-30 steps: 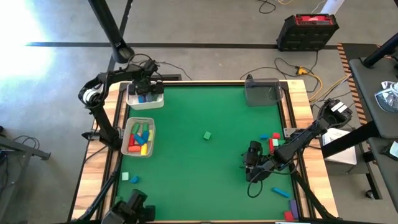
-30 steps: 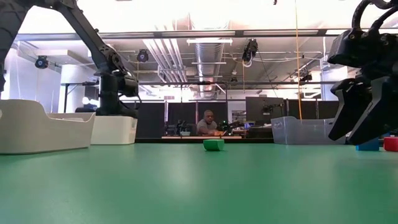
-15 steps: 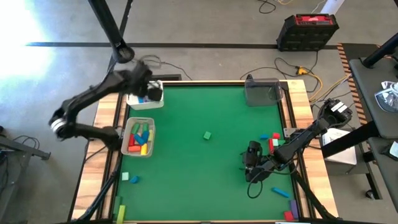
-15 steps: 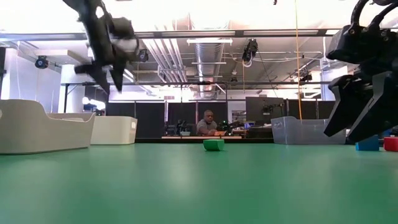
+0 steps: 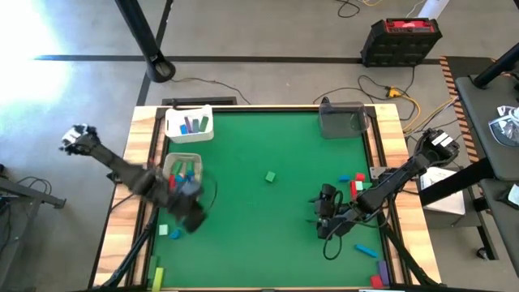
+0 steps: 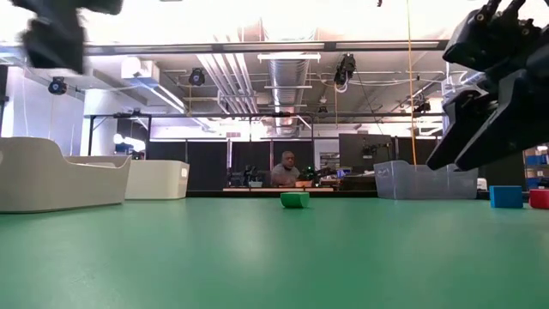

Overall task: Sort blocks by size
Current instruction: Put the yellow rectangular block into the white bin

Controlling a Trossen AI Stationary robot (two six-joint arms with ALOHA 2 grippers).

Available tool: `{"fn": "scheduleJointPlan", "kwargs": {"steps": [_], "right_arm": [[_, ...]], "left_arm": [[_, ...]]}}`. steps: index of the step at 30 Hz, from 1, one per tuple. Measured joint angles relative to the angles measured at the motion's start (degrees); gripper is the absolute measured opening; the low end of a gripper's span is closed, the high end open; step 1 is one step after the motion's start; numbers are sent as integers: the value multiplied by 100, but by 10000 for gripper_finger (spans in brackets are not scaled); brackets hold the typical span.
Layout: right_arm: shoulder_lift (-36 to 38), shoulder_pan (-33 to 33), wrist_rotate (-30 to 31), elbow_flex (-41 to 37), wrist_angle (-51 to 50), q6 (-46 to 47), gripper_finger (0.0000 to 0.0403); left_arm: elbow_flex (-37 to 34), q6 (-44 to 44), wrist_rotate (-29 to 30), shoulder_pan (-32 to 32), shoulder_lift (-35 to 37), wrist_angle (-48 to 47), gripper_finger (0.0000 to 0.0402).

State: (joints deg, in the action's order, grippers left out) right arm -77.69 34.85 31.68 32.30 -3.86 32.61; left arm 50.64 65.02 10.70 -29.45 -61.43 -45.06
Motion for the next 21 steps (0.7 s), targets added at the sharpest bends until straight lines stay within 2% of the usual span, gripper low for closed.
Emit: {"fn": "scheduleJointPlan", "kwargs": {"steps": [4, 7, 9, 12, 18, 21], "right_arm": [[0, 0, 0, 26, -2, -37, 327], [0, 0, 84, 85, 11, -180, 333], [0, 0, 260, 165, 37, -271, 336], [0, 0, 482, 325, 53, -624, 338], [2, 0, 570, 588, 428, -1432, 332], [1, 0, 595, 657, 638, -1720, 328]], "left_arm": [[-56, 1511, 136, -1268, -427, 294, 170], [-27, 2713, 78, -1768, -839, 298, 170], [38, 3246, -190, -1978, -1156, 340, 170], [172, 3678, -1011, -2200, -1683, 501, 170], [496, 4150, -3011, -2372, -2685, 551, 170], [659, 4117, -3631, -2376, -3047, 572, 170]]}}
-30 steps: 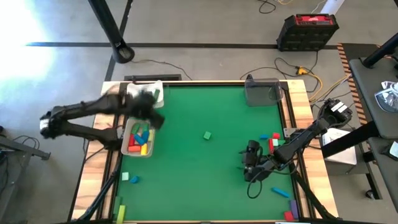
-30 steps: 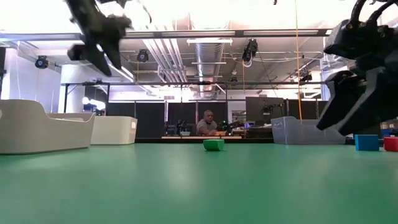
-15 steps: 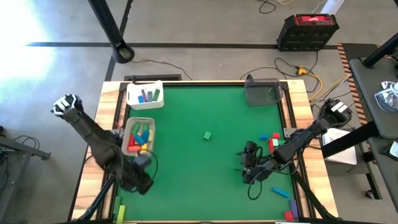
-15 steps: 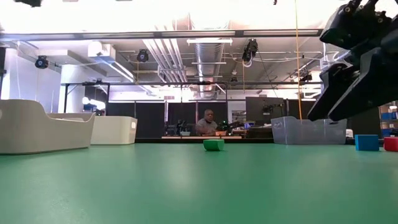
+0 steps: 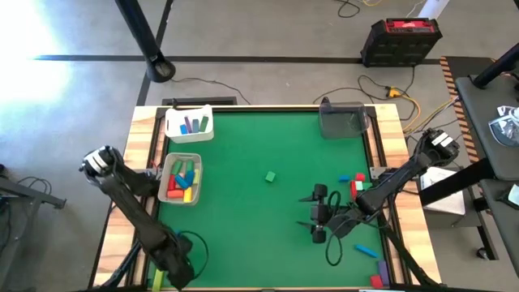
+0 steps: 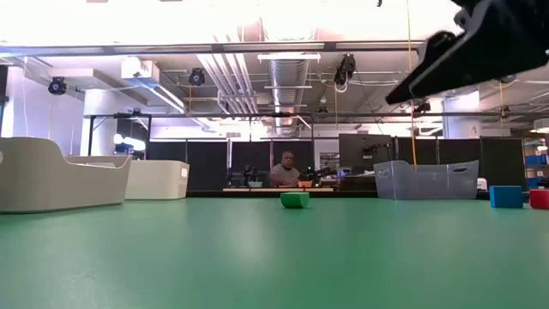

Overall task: Sort blocks by size
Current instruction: Put the yellow rectangular block into the white bin

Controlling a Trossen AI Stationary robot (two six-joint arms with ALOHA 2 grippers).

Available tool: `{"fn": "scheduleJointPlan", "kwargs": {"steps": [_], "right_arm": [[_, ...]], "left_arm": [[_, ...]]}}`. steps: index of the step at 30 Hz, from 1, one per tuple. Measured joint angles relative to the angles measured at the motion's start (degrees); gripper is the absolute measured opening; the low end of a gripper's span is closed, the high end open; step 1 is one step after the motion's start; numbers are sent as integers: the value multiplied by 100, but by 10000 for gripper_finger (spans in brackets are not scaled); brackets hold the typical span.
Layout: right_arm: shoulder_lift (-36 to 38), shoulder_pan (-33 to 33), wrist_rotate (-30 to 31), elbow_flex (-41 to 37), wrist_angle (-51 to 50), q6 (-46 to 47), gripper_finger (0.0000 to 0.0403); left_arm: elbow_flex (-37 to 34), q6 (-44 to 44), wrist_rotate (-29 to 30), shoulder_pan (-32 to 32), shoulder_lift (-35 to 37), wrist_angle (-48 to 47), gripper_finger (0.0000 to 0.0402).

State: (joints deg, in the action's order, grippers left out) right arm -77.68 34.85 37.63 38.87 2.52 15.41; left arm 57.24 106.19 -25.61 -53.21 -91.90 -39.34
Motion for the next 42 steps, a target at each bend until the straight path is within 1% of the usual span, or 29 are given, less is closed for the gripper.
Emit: {"fn": "scheduleJointPlan", "kwargs": {"steps": [5, 11, 14, 18, 23, 29, 34, 40, 42], "right_arm": [[-1, 0, 2, 18, 258, -163, 329], [-1, 0, 0, 18, 252, -105, 334], [-4, 0, -3, 15, 251, -100, 330], [-8, 0, -4, 12, 250, -69, 322], [-8, 0, -9, 7, 249, -39, 313], [-8, 0, -16, 7, 246, -15, 305], [-10, 0, -40, 1, 219, 59, 298], [-10, 0, -61, -1, 223, 66, 292], [-10, 0, -61, -1, 223, 67, 292]], "left_arm": [[113, -232, -561, 0, -426, -6, 170], [91, -555, -1297, -53, -801, -120, 170], [78, -750, -1529, -109, -967, -315, 170], [78, -959, -1574, -158, -1194, -521, 170], [93, -1264, -1646, -168, -1448, -530, 170], [94, -1687, -1728, -177, -1535, -197, 170], [102, -2102, -1469, -184, -1492, -236, 170], [100, -2452, -1228, -170, -1401, -821, 170], [96, -2492, -1042, -174, -1324, -929, 170]]}}
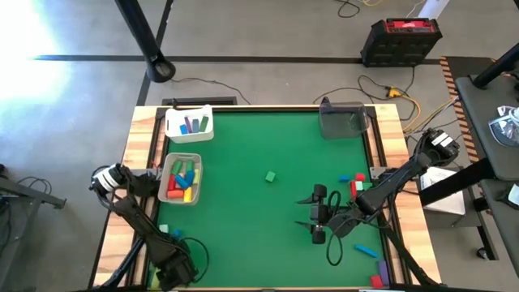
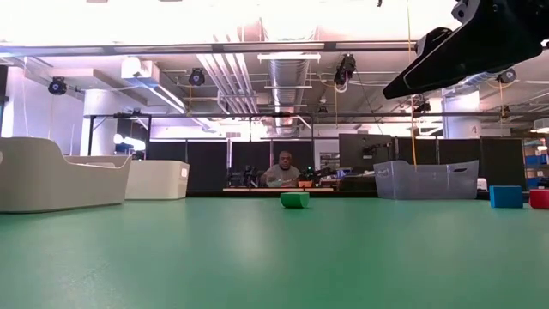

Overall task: Sort blocks by size
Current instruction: Put the yellow rectangular block into the white bin

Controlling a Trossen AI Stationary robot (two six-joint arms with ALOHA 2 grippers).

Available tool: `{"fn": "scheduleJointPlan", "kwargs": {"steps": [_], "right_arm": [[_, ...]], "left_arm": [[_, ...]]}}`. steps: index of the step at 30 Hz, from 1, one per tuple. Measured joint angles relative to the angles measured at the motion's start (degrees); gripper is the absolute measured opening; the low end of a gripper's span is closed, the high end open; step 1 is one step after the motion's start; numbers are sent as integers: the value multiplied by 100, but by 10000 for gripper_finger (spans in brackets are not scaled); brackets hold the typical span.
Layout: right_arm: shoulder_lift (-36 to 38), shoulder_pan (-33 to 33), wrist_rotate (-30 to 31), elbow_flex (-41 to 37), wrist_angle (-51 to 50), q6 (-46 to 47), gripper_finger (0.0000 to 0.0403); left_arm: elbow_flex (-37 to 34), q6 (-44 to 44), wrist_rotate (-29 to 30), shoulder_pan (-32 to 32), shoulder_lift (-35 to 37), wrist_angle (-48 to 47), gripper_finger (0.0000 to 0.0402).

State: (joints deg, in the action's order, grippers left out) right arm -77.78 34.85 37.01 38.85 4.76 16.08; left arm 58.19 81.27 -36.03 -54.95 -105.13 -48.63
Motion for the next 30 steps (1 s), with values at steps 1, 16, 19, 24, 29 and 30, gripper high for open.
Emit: {"fn": "scheduleJointPlan", "kwargs": {"steps": [1, 16, 19, 24, 29, 30], "right_arm": [[0, 0, 0, 0, 2, 4, 293], [-2, 0, 2, 0, 21, 54, 313], [-2, 0, 1, 0, 23, 58, 309], [-2, 0, 2, 0, 21, 80, 299], [-2, 0, 1, 0, 21, 58, 292], [-2, 0, 2, 0, 21, 69, 292]], "left_arm": [[-3, 0, 154, 2, 53, -46, 170], [844, 371, 2779, 175, 588, -971, 170], [1036, 967, 2914, 174, 587, -875, 170], [1110, 2533, 3025, 189, 552, -576, 170], [1015, 2943, 2888, 191, 367, -277, 170], [991, 2996, 2812, 204, 324, -256, 170]]}}
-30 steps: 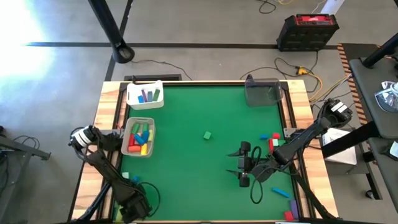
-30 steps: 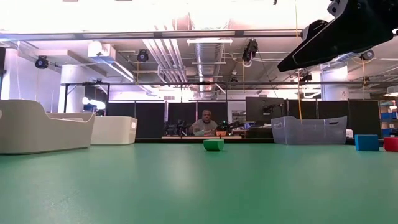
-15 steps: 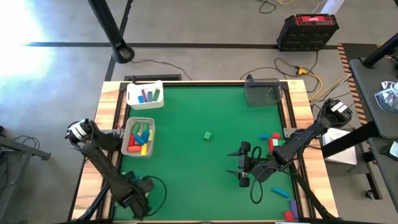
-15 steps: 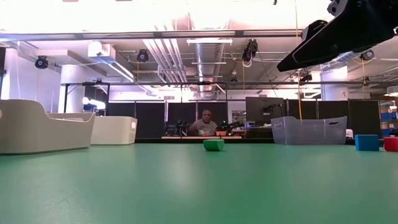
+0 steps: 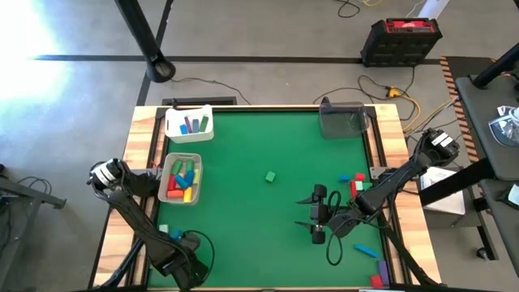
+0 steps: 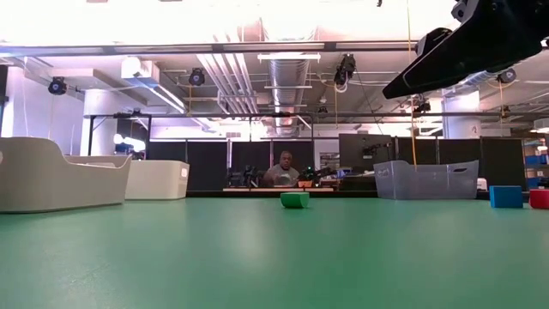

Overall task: Sort blocks by size
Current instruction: Put the yellow rectangular block into the white bin

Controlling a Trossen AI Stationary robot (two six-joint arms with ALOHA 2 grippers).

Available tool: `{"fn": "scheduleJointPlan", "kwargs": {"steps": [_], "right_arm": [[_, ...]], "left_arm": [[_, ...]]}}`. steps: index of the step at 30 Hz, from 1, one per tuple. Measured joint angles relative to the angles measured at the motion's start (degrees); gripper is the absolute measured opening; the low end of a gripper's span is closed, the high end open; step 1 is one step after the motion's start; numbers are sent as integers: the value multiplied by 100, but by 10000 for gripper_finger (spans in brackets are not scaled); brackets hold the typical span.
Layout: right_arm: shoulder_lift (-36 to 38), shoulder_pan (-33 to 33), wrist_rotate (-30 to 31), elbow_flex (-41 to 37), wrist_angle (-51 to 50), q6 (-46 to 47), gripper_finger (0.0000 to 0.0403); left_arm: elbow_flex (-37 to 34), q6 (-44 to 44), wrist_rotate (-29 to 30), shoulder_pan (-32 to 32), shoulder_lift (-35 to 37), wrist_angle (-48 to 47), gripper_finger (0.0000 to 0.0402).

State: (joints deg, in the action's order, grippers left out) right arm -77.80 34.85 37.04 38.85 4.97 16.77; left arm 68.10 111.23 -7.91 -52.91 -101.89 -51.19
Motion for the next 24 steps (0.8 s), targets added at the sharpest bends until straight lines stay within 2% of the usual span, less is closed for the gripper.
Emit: {"fn": "scheduleJointPlan", "kwargs": {"steps": [4, 12, 15, 20, 24], "right_arm": [[0, 0, -2, 0, 0, 14, 290], [0, 0, 0, -7, 0, 16, 305], [0, 0, 0, -7, 0, 14, 309], [0, 0, 0, -9, -2, 12, 308], [0, 0, 0, -9, -4, -53, 298]], "left_arm": [[-217, 220, -193, 41, -88, 107, 171], [-849, 224, -219, 138, -86, 1127, 180], [-1050, 280, -257, 189, -77, 1222, 160], [-1168, 121, -360, 327, -74, 1221, 82], [-1048, -357, -317, 442, -98, 1064, 80]]}}
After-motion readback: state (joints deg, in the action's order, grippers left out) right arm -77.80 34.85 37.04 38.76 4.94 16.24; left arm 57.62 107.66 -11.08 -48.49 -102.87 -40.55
